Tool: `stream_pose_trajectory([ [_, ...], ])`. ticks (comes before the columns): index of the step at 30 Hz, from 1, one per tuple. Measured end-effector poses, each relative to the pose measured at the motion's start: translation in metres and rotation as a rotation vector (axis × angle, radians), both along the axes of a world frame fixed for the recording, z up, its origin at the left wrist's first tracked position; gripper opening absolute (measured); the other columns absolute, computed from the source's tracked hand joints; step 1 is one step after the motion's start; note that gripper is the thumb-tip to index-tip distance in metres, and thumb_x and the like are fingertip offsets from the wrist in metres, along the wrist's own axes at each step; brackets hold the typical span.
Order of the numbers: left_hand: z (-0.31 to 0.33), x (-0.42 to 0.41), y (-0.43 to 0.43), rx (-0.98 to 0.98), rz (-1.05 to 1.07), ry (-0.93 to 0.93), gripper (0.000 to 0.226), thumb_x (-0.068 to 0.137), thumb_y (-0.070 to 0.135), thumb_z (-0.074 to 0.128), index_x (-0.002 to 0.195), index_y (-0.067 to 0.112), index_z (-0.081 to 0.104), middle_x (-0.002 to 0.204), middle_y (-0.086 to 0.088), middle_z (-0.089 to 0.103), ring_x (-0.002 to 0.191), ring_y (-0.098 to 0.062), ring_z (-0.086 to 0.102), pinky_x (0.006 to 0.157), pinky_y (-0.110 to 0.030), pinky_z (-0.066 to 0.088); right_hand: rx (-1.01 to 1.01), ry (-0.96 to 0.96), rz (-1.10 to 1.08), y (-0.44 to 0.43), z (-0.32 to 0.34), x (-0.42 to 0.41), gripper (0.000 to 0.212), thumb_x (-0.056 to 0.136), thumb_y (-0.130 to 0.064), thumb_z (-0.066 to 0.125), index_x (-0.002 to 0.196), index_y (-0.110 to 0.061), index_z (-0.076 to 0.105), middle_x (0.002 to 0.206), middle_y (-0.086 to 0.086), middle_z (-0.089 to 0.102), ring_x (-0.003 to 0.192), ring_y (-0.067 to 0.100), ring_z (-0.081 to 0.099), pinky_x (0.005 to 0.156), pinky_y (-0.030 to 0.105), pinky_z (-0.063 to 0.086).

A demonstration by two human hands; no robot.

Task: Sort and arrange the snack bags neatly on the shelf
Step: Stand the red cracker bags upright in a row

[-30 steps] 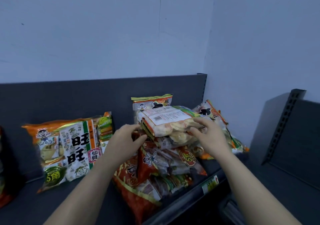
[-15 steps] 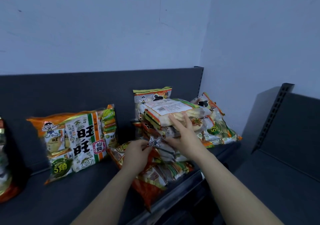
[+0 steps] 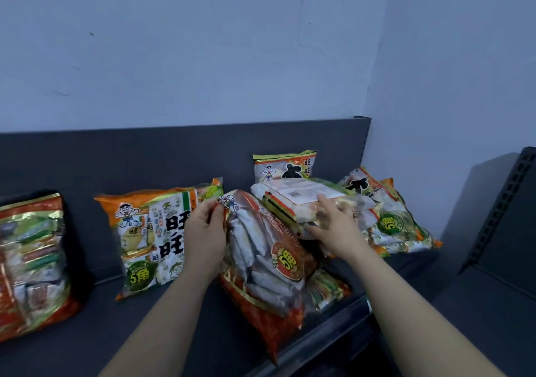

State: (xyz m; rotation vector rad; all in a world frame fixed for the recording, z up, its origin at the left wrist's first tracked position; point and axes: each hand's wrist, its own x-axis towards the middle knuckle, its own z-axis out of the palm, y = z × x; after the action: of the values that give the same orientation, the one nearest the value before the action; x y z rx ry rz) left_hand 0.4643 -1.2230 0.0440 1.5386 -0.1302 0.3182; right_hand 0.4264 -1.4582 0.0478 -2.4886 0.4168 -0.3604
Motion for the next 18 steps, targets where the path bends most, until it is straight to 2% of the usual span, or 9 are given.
stream_pose_trajectory([
  [3, -0.007, 0.001, 0.014, -0.058, 0.013, 0.044, 0.024, 0.102, 0.022, 0.046, 0.12, 0.018, 0.062, 0.113, -0.001, 0.065, 0.109, -0.021, 0.06, 0.098, -0.042, 0.048, 0.037, 0.043, -0.003, 0.001, -0.013, 0.002, 0.076, 0.088, -0.027, 0.068, 0.15, -0.035, 0.026, 0.159, 0.01, 0.002, 0.13, 0.034, 0.046, 0.109, 0.039, 0.037],
  [5, -0.013, 0.001, 0.025, -0.117, -0.021, 0.096, 0.021, 0.101, 0.025, 0.047, 0.111, 0.025, 0.065, 0.108, -0.006, 0.067, 0.107, -0.03, 0.062, 0.097, -0.052, 0.049, 0.067, 0.068, 0.008, 0.002, -0.017, 0.001, 0.074, 0.089, -0.018, 0.064, 0.15, -0.035, 0.027, 0.16, 0.008, -0.004, 0.137, 0.034, 0.036, 0.112, 0.041, 0.034],
  [7, -0.015, -0.001, 0.034, -0.176, -0.058, 0.121, 0.019, 0.1, 0.025, 0.047, 0.098, 0.029, 0.066, 0.097, -0.008, 0.067, 0.098, -0.034, 0.062, 0.091, -0.052, 0.049, 0.098, 0.078, 0.005, 0.001, -0.018, -0.001, 0.067, 0.09, -0.016, 0.06, 0.149, -0.033, 0.033, 0.16, 0.011, -0.002, 0.141, 0.033, 0.031, 0.114, 0.039, 0.033],
  [11, -0.003, -0.014, 0.051, -0.219, -0.082, 0.05, 0.029, 0.102, 0.022, 0.044, 0.083, 0.029, 0.065, 0.087, -0.009, 0.065, 0.085, -0.029, 0.061, 0.08, -0.047, 0.049, -0.012, -0.019, -0.035, 0.01, -0.009, -0.01, 0.049, 0.091, -0.03, 0.058, 0.139, -0.025, 0.05, 0.151, 0.017, 0.028, 0.139, 0.03, 0.03, 0.11, 0.038, 0.032],
  [14, 0.006, -0.019, 0.062, -0.221, -0.066, -0.017, 0.028, 0.103, 0.02, 0.043, 0.087, 0.028, 0.064, 0.093, -0.012, 0.067, 0.088, -0.029, 0.063, 0.084, -0.05, 0.051, 0.001, -0.132, 0.057, 0.033, 0.003, -0.021, 0.041, 0.092, -0.034, 0.06, 0.131, -0.022, 0.058, 0.138, 0.005, 0.042, 0.111, 0.016, 0.047, 0.098, 0.029, 0.037],
  [16, 0.01, -0.023, 0.066, -0.213, -0.062, -0.042, 0.026, 0.103, 0.017, 0.041, 0.089, 0.022, 0.063, 0.095, -0.014, 0.067, 0.089, -0.029, 0.064, 0.087, -0.051, 0.051, 0.024, -0.134, 0.141, 0.049, 0.006, -0.025, 0.043, 0.091, -0.042, 0.06, 0.128, -0.021, 0.061, 0.131, -0.001, 0.054, 0.107, 0.012, 0.053, 0.097, 0.03, 0.043],
  [18, 0.012, -0.027, 0.069, -0.233, -0.063, -0.059, 0.026, 0.103, 0.015, 0.041, 0.089, 0.02, 0.062, 0.093, -0.012, 0.068, 0.088, -0.027, 0.064, 0.086, -0.048, 0.051, 0.13, -0.116, 0.227, 0.062, 0.004, -0.029, 0.05, 0.089, -0.052, 0.059, 0.127, -0.019, 0.063, 0.122, -0.005, 0.063, 0.107, 0.009, 0.058, 0.095, 0.032, 0.049],
])
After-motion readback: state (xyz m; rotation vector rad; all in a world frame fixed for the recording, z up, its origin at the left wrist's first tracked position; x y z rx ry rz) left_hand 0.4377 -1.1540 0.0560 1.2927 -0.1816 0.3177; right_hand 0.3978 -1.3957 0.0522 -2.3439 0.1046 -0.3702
